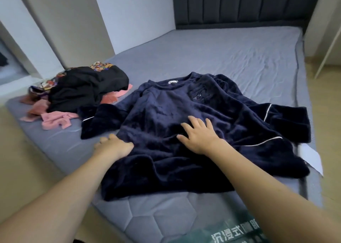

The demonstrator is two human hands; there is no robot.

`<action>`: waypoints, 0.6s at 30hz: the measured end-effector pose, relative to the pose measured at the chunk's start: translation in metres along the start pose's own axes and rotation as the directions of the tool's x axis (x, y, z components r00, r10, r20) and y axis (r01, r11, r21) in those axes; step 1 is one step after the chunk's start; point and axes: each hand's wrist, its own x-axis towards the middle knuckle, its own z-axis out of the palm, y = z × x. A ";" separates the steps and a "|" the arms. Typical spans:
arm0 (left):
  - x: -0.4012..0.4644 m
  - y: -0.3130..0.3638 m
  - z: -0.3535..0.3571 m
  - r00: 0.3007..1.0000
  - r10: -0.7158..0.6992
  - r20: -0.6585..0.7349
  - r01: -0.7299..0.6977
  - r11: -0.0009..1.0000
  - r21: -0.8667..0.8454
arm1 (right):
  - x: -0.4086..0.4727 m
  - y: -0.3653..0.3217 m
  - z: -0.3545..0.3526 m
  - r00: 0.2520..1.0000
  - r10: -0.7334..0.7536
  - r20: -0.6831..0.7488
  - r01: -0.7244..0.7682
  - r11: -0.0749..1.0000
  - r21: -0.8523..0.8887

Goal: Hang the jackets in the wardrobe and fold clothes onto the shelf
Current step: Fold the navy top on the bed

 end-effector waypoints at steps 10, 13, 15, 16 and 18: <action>-0.018 -0.030 -0.036 0.886 0.146 0.441 -0.236 0.959 0.157 | 0.001 -0.024 0.049 0.995 0.049 -0.082 -0.049 0.999 0.007; -0.020 -0.028 -0.031 0.777 0.302 0.552 -0.257 0.953 -0.159 | 0.004 -0.029 0.045 0.993 0.097 -0.070 -0.093 0.994 0.059; -0.030 -0.026 -0.016 0.706 0.318 0.632 -0.365 0.929 -0.061 | 0.005 -0.036 0.039 0.975 0.124 -0.185 -0.097 0.984 0.152; -0.033 -0.025 -0.010 0.703 0.255 0.664 -0.390 0.919 0.061 | 0.005 -0.039 0.035 0.959 0.123 -0.255 -0.076 0.979 0.188; -0.035 -0.020 -0.012 0.706 0.105 0.700 -0.351 0.911 0.217 | 0.006 -0.045 0.029 0.946 0.074 -0.316 -0.014 0.982 0.187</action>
